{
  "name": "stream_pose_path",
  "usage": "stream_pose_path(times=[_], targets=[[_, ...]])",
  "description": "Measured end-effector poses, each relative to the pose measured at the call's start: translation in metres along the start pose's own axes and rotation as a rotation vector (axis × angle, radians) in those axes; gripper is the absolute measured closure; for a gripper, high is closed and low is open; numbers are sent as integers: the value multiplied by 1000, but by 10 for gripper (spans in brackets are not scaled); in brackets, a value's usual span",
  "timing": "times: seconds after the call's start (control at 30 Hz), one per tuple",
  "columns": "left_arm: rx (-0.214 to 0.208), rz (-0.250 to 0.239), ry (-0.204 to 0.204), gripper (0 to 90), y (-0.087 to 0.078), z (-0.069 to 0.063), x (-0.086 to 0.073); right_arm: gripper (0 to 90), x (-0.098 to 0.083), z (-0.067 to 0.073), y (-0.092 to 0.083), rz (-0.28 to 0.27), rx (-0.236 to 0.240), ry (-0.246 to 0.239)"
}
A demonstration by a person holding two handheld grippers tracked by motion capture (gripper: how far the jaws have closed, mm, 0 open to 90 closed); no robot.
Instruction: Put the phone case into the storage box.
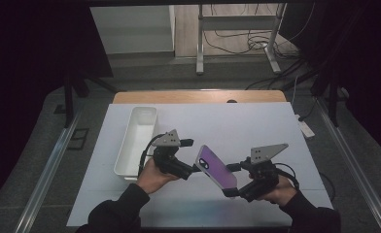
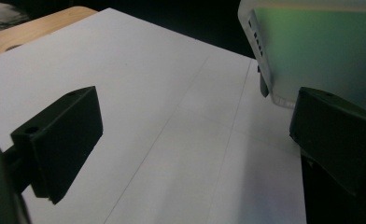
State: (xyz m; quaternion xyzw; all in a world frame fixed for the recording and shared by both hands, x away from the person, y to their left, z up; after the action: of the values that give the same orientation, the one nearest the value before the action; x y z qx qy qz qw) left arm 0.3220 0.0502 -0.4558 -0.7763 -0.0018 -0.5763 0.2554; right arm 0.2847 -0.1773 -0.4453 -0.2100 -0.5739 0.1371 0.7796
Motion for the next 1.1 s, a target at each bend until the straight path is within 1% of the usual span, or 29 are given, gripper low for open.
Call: stream_pose_path(times=[0.3, 0.37, 0.47, 0.5, 0.57, 0.63, 0.7, 0.73, 0.77, 0.8, 0.87, 0.93, 1.1], targets=[[-23, -9, -9, 16, 3, -1, 1, 169, 1, 4, 4, -7, 29, -9], [-26, -10, -10, 21, 3, -1, 1, 169, 1, 5, 6, -6, 34, -12], [-33, -8, -7, 54, 3, -1, 1, 168, 1, 7, 7, -6, 44, -19], [-42, -8, -9, 83, 3, -2, 1, 169, 1, 7, 8, -4, 45, -24], [-66, -12, 2, 145, 3, -4, 1, 169, 1, 7, 8, -4, 50, -28], [-92, -16, 15, 236, 2, -6, 1, 169, 1, 8, 9, -2, 54, -30], [-99, -17, 16, 317, 1, -6, 1, 168, 1, 8, 9, -3, 58, -29], [-123, -22, 18, 352, 0, -7, 1, 168, 1, 8, 10, -4, 61, -30], [-123, -22, 18, 388, 0, -7, 1, 168, 1, 8, 9, -4, 62, -30], [-133, -27, 21, 388, 0, -8, 1, 168, 1, 8, 9, -4, 62, -30], [-155, -37, 21, 463, -1, -8, 2, 168, 1, 8, 9, -10, 69, -26], [-166, -41, 26, 515, -2, -9, 1, 168, 1, 8, 9, -11, 71, -23], [-193, -42, 55, 646, -2, -11, 1, 168, 0, 7, 9, -12, 78, -14]])
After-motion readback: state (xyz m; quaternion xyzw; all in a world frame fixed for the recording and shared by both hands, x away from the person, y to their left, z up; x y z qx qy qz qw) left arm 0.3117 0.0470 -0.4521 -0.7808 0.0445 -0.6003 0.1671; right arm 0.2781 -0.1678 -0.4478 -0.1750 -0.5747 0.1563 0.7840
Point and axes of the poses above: each handheld gripper's, and its own axes: y roughly forward along the jaws, x roughly out of its top, z roughly to its left, the point moved 4 cm from there along y, roughly forward along the jaws, and after that the axes turned 1 degree about -y, right-handed, at the moved point
